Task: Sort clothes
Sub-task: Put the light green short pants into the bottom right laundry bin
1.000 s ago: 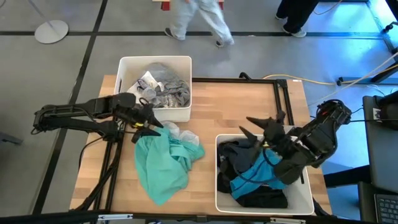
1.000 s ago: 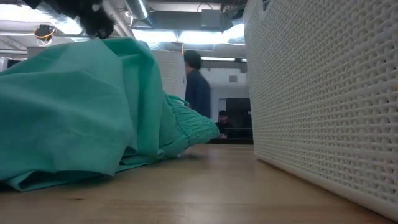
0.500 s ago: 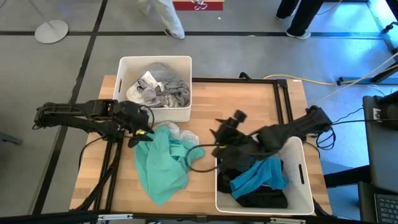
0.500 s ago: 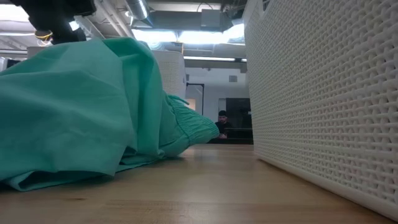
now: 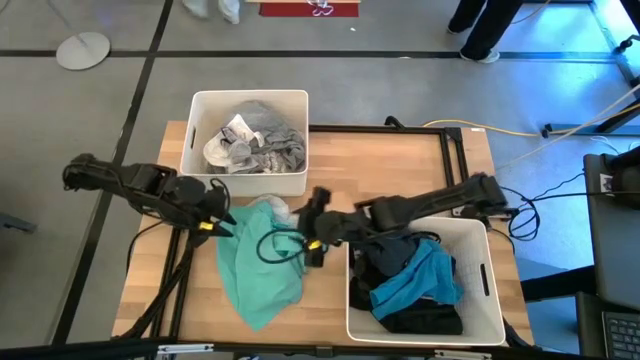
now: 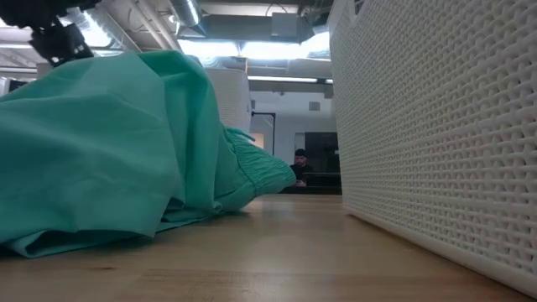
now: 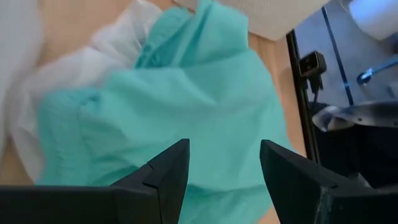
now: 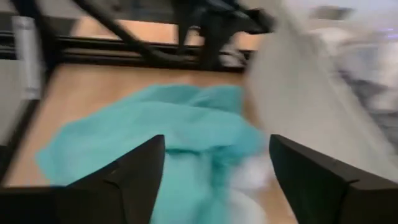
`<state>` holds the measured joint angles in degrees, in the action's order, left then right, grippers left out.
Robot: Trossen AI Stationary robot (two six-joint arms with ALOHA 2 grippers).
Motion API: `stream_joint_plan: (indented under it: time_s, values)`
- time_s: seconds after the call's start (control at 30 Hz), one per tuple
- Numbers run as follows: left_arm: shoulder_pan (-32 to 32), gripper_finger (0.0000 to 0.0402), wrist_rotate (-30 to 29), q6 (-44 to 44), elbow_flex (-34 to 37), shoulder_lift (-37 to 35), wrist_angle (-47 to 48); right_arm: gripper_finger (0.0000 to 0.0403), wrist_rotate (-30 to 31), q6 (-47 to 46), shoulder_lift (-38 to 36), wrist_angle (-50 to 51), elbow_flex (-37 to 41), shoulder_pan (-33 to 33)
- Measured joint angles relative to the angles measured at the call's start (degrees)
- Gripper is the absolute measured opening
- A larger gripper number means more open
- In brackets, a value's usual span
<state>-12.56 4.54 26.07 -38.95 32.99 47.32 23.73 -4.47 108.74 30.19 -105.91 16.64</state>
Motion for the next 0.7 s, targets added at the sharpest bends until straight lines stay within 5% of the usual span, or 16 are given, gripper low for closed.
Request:
stream_joint_plan:
  time_s: [0.13,0.47,0.7]
  values:
    - [-3.1,0.0186,-0.7,2.4,1.6,0.9,-0.4,0.0313,-9.5,-1.1,3.8,-4.3,0.0,-2.1]
    - [-8.3,0.0186,-1.2,8.3,7.3,4.0,-7.6,0.0326,-20.7,-8.2,12.3,-5.0,0.0,-7.2]
    - [-8.9,0.0186,-1.3,9.9,11.7,8.2,-14.3,0.0326,-22.9,-9.4,17.2,-5.2,0.0,-7.4]
